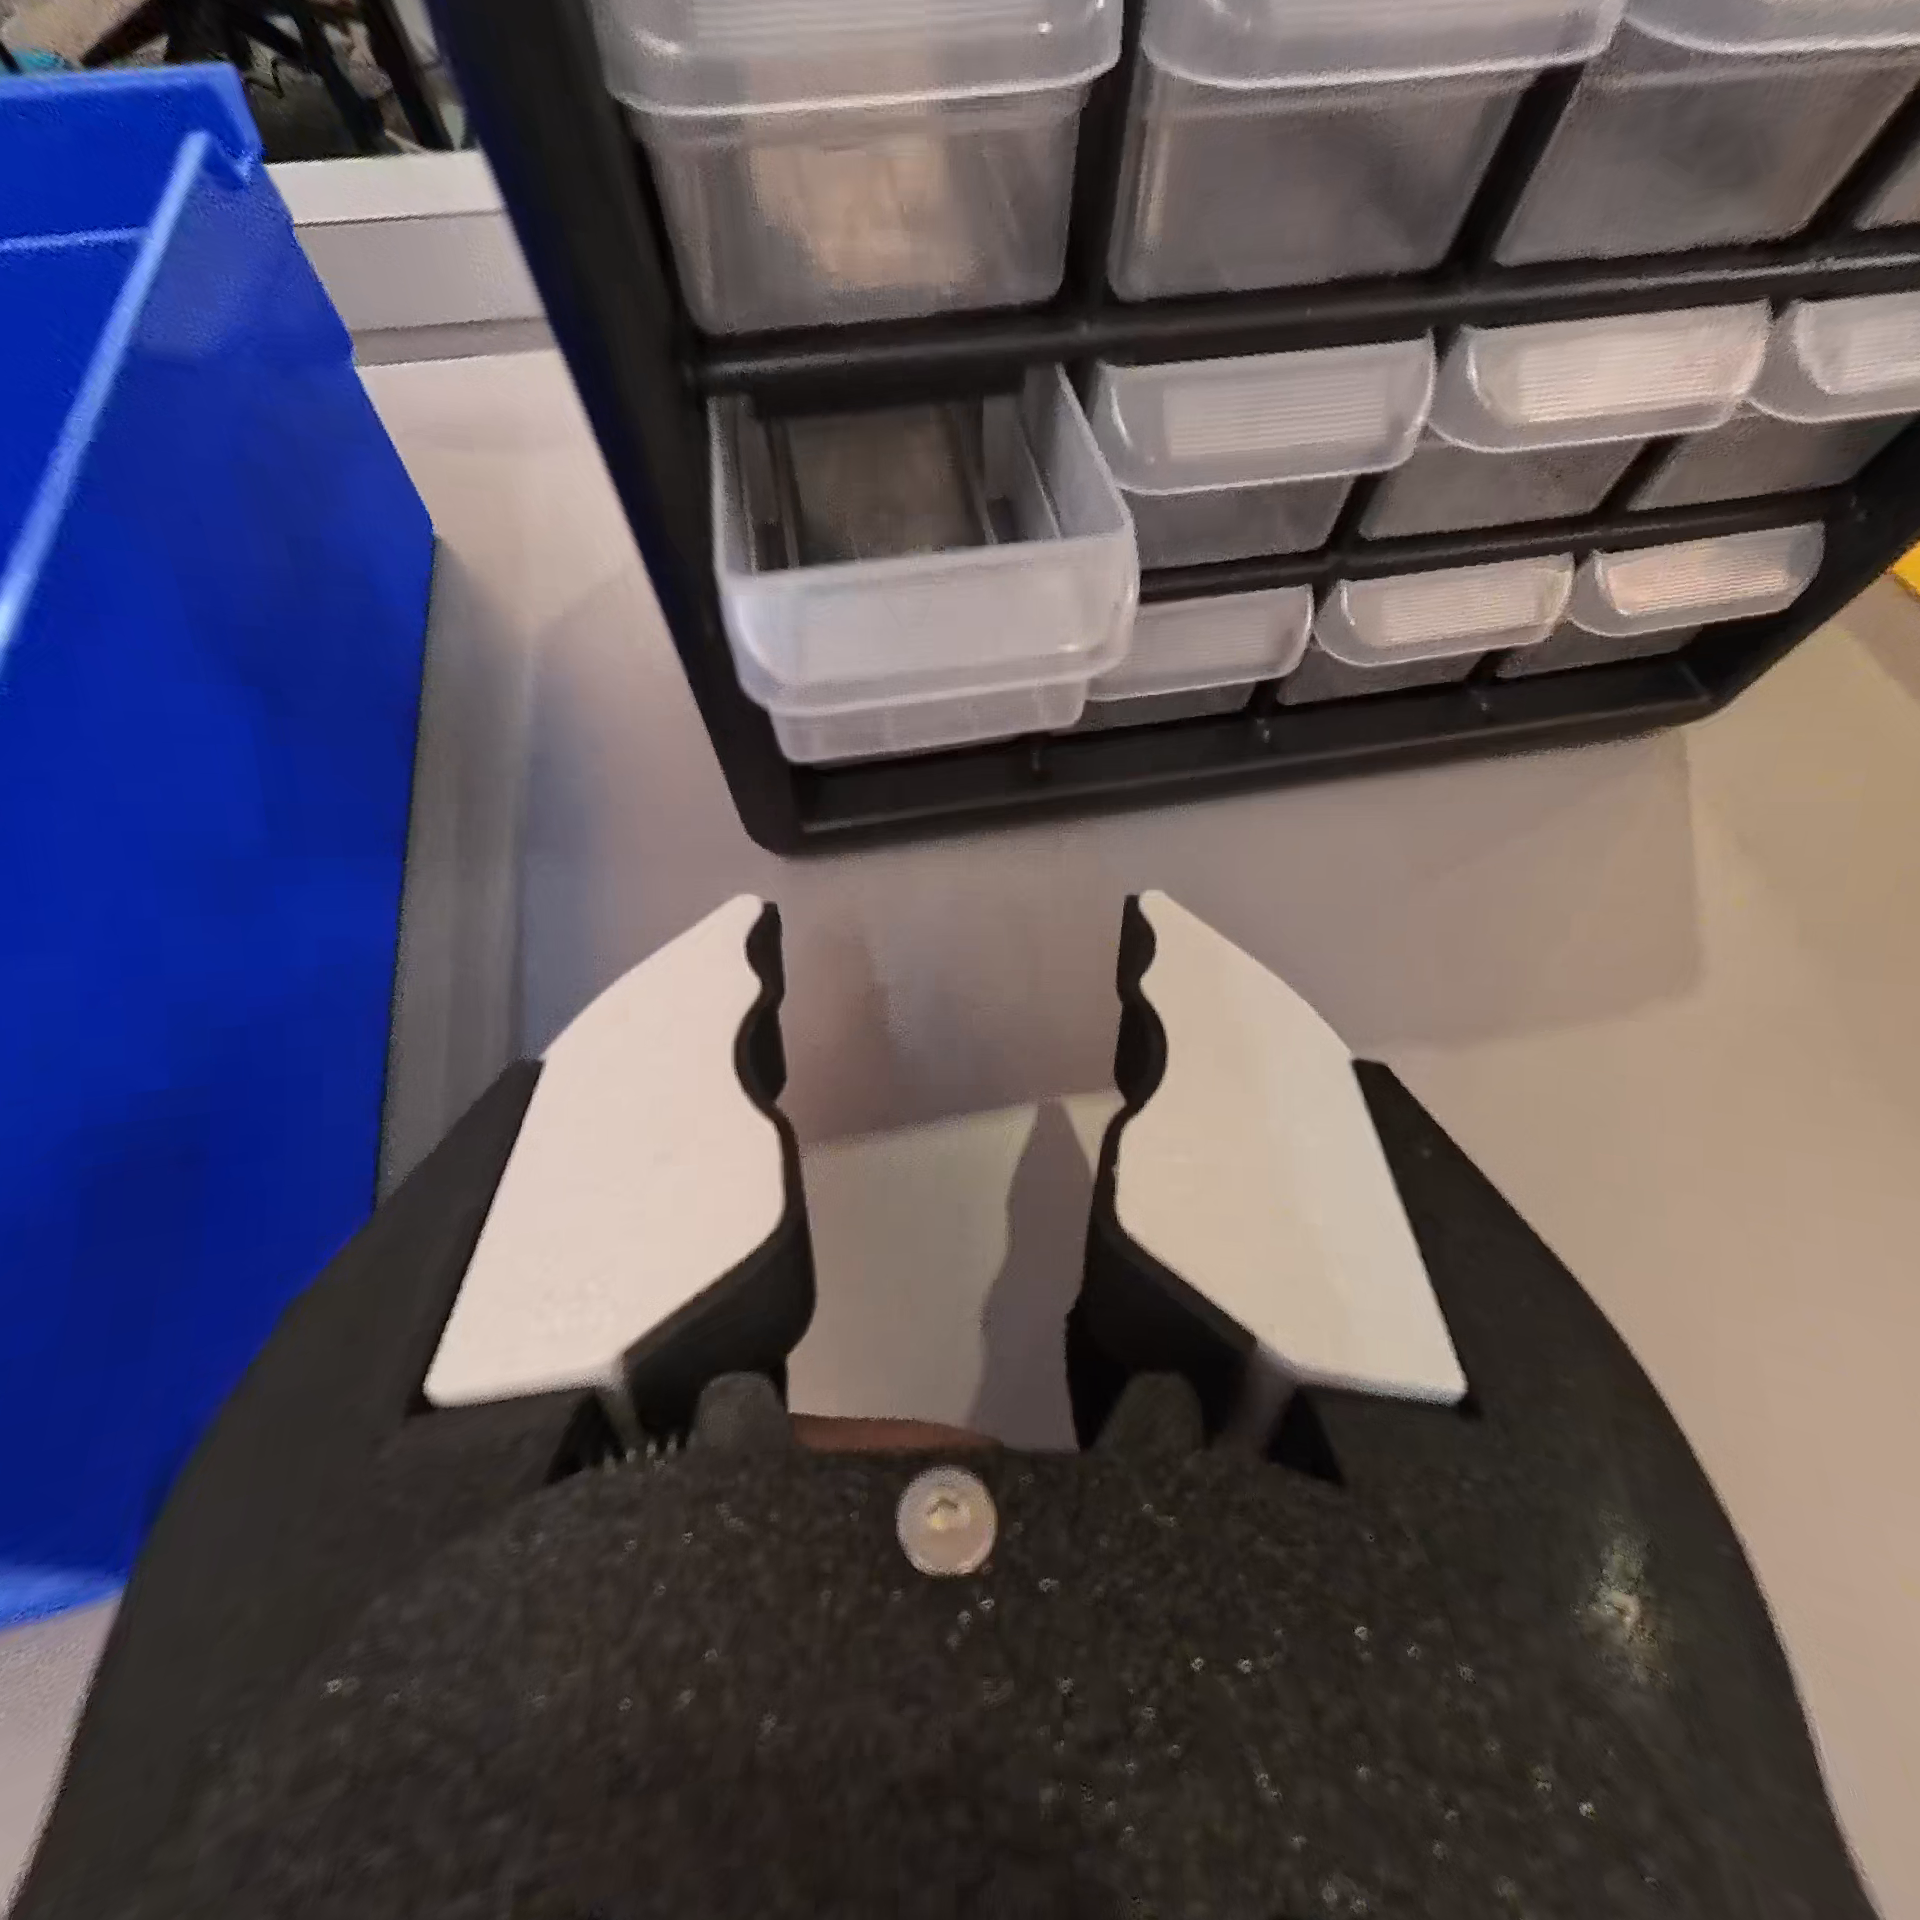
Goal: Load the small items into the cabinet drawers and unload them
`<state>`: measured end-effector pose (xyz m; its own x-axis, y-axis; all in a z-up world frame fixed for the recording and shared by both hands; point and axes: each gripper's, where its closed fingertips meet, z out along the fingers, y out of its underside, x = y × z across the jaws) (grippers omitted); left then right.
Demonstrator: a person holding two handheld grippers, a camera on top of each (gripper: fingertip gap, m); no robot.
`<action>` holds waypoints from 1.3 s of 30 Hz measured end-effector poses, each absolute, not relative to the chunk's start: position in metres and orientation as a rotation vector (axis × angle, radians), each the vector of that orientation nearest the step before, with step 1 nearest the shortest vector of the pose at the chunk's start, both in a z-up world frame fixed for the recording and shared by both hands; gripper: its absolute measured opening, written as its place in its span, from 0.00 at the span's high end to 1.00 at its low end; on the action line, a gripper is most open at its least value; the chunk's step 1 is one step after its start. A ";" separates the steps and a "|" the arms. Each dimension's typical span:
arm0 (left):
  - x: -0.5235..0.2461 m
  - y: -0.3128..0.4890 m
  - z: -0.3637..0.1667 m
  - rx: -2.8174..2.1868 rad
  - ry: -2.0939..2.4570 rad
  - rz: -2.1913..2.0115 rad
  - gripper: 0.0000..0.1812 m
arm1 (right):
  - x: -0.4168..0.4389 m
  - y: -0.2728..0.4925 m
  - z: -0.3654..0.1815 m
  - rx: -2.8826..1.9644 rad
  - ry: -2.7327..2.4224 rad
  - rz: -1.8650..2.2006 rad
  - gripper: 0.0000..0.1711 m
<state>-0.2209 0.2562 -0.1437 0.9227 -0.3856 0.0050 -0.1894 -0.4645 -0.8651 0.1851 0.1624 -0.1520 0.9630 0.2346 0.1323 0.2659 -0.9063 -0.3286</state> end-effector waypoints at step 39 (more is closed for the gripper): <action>-0.214 0.280 -0.151 -1.898 0.796 0.087 0.76 | -0.063 0.013 -0.094 -1.721 -0.381 0.843 0.82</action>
